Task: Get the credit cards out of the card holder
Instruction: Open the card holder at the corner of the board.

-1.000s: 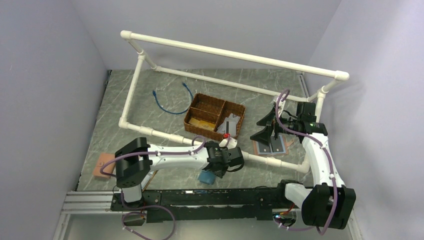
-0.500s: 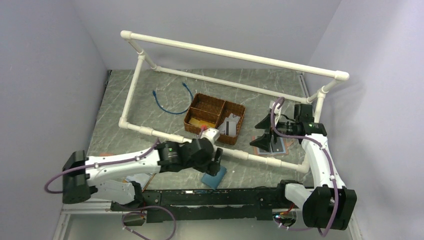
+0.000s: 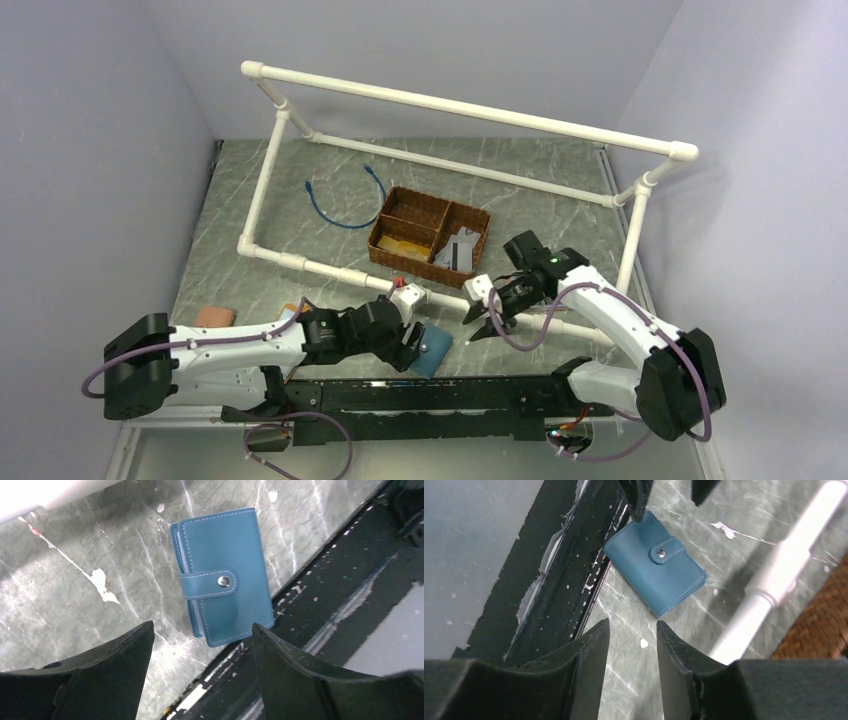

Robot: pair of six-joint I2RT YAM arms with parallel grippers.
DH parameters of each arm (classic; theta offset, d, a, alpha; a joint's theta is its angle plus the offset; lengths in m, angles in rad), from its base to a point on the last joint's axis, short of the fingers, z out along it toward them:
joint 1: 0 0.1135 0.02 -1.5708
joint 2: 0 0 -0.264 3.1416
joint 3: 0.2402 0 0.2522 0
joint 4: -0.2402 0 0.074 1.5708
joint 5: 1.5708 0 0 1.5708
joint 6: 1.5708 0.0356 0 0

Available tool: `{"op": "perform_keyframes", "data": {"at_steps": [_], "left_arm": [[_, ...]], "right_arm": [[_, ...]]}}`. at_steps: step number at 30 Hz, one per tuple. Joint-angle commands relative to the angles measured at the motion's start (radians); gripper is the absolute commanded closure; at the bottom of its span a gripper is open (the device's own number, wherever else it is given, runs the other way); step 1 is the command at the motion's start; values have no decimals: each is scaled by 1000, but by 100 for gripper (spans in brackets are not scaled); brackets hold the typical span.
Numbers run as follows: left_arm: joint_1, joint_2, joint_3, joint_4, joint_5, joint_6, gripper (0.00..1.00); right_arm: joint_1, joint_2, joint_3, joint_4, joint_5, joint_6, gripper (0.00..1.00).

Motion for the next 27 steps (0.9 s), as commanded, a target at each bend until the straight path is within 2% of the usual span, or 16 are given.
{"op": "perform_keyframes", "data": {"at_steps": [1,4,9,15,24,27], "left_arm": [[-12,37,-52,243,-64,152,24],[-28,66,-79,327,-104,167,25],[-91,112,-76,382,-195,154,27],[-175,195,-17,306,-334,95,35],[-230,300,73,192,-480,65,39],[-230,320,85,190,-497,59,50]], "right_arm": [[122,40,-24,179,132,-20,63],[137,42,-33,201,164,2,68],[127,35,-34,223,190,38,69],[101,25,-31,214,176,47,69],[90,20,-34,208,168,49,70],[90,18,-36,207,167,48,70]]}}
